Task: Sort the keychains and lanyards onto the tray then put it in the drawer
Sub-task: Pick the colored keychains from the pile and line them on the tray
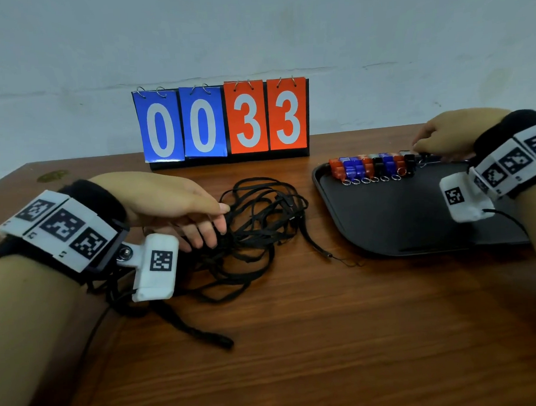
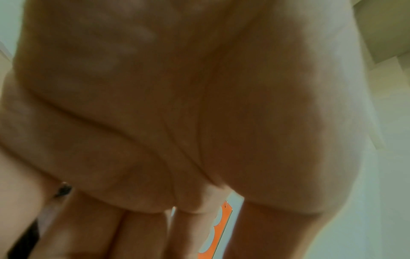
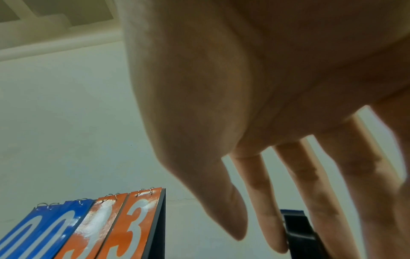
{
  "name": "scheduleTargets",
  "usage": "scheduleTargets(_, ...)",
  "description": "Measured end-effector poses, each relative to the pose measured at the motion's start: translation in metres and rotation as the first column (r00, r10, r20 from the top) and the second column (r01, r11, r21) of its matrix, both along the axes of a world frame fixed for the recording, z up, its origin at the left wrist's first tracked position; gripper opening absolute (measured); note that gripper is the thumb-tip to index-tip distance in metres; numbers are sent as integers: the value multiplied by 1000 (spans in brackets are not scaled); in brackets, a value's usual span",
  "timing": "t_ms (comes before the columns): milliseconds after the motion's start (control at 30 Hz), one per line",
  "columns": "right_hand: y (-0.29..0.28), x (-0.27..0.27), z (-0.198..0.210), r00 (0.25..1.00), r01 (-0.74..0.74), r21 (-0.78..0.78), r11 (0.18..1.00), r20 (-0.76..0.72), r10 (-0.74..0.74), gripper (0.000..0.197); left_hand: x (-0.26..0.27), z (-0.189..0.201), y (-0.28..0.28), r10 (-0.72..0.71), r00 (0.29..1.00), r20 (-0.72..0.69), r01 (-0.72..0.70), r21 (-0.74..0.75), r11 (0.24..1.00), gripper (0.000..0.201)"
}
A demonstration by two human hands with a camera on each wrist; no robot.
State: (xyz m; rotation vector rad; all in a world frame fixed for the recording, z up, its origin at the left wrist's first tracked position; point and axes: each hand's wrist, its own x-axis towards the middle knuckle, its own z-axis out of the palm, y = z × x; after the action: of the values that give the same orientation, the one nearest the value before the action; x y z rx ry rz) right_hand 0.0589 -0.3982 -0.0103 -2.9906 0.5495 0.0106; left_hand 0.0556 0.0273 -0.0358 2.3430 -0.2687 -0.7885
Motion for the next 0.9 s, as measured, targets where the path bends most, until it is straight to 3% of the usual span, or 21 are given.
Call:
scheduleTargets(633,-3,6,-7,984,54,-83,995,-165,-67,39,1,0,0,-28,1000,10,27,21,999,41)
scheduleTargets(800,-2,5,-7,989,33,-67,997,-139,-42,40,0,3,0,-46,999,-11,46,9,999,57)
scheduleTargets(900,-1,4,-6,992,30,-56,998,-119,-36,40,0,3,-1,-40,999,2,40,23,999,45)
